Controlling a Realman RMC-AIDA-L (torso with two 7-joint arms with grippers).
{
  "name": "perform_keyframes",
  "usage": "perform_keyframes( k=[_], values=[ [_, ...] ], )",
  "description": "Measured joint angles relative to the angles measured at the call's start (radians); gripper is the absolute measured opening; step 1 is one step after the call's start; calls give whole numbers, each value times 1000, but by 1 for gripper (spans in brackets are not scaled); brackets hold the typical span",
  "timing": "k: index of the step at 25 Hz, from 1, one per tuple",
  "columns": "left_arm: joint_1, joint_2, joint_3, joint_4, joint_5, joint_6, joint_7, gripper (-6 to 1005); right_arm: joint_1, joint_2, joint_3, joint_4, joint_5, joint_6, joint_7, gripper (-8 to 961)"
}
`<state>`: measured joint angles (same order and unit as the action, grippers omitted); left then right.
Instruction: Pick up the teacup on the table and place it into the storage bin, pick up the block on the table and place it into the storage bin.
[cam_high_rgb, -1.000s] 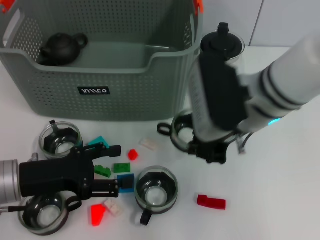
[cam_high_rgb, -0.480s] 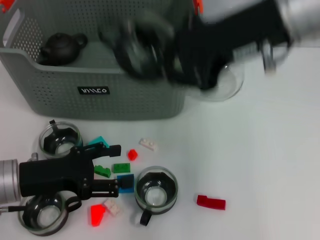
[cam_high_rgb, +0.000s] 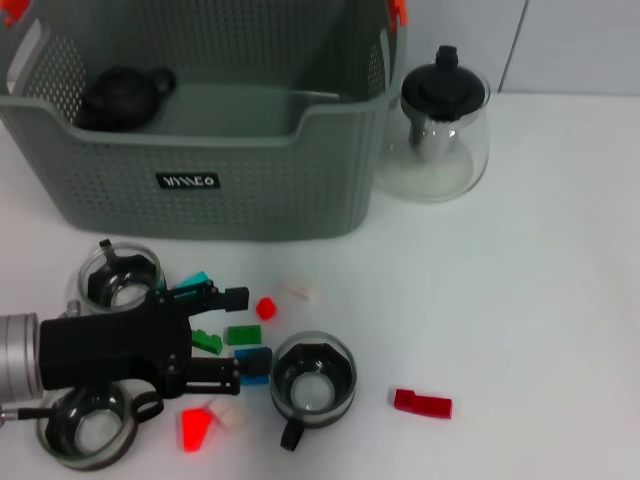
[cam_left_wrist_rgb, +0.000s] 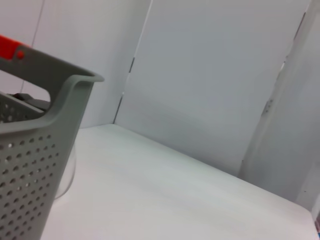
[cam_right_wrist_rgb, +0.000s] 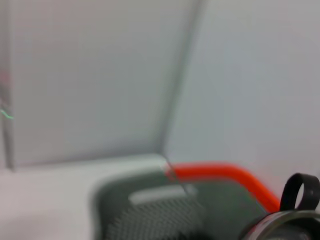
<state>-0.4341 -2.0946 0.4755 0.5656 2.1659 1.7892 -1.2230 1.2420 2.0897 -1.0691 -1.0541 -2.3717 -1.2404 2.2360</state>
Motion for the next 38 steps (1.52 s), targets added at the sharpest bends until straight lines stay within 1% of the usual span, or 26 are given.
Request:
perform_keyframes(
  k=[2,4,6,8,13,16,20,23,28,38],
  values=[
    [0,0,0,1,0,7,0,913,59,4,-7,133,-72,100,-1,63],
    [0,1,0,1,0,10,1,913,102,7,-32,266,-110,203,-6,63],
    [0,1,0,1,0,10,4,913,124,8,-67,362,-119,295,-8,64],
    [0,1,0,1,0,11,5,913,138,9,-104,441,-118,387,-10,64],
    [-1,2,0,5,0,19,6,913,154,19,-159,569,-105,537,-37,65],
    [-5,2,0,5,0,20,6,913,151,21,-201,614,-63,598,-57,65],
    [-8,2,0,1,0,13,7,913,132,21,-256,664,46,673,-140,66],
    [-9,2,0,1,0,11,7,913,118,22,-286,686,100,702,-183,66],
    [-14,0,0,0,-10,9,7,912,100,24,-317,692,111,709,-188,67],
    [-17,-5,0,0,-16,8,8,912,80,24,-328,694,112,677,-179,68]
  ],
)
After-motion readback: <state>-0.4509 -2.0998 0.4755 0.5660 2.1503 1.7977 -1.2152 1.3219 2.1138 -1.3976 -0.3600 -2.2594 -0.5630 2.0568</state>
